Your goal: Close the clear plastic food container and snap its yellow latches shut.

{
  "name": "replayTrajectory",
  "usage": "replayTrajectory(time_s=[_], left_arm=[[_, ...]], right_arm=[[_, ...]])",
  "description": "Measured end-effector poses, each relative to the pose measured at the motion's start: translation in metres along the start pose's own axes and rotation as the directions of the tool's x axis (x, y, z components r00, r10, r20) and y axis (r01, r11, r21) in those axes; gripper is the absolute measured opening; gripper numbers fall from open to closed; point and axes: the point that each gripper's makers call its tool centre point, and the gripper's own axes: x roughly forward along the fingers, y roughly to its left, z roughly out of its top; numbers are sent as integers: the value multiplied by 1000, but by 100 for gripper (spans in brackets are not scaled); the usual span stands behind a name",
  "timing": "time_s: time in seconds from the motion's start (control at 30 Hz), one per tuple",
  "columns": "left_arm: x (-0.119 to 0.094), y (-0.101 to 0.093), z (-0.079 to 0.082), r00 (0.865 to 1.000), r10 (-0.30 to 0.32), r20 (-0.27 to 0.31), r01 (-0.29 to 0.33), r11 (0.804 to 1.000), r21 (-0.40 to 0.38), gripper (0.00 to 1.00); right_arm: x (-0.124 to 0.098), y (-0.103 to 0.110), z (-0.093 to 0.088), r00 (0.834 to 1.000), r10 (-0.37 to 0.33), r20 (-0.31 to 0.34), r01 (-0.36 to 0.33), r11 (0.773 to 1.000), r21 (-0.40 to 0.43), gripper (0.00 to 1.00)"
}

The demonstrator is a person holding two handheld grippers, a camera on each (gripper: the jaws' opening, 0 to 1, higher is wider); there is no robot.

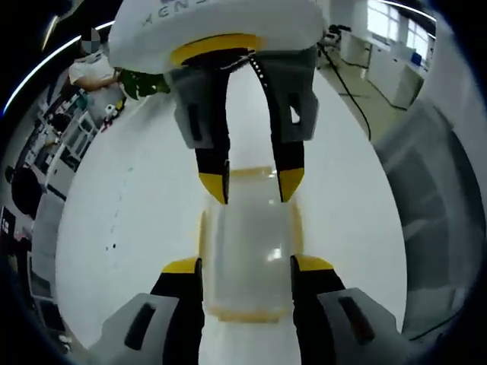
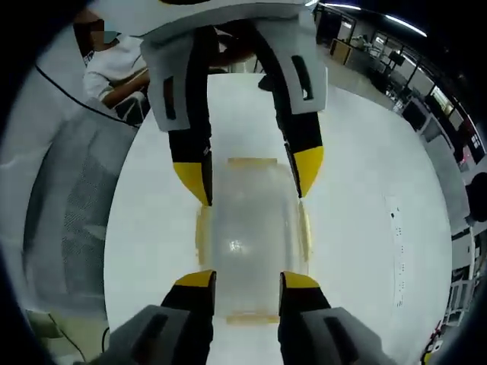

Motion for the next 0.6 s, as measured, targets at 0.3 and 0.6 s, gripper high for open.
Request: replayTrajectory(time_s=[0.3, 0.6], left_arm=[[7, -1, 6, 1000, -4, 12, 4, 1000, 13, 44], [7, 3, 5, 1000, 1, 17, -1, 1000, 0, 43]], right_arm=[[4, -3, 15, 999, 2, 53, -2, 1000, 15, 28], [6, -2, 19, 997, 5, 72, -7, 1000, 29, 28]])
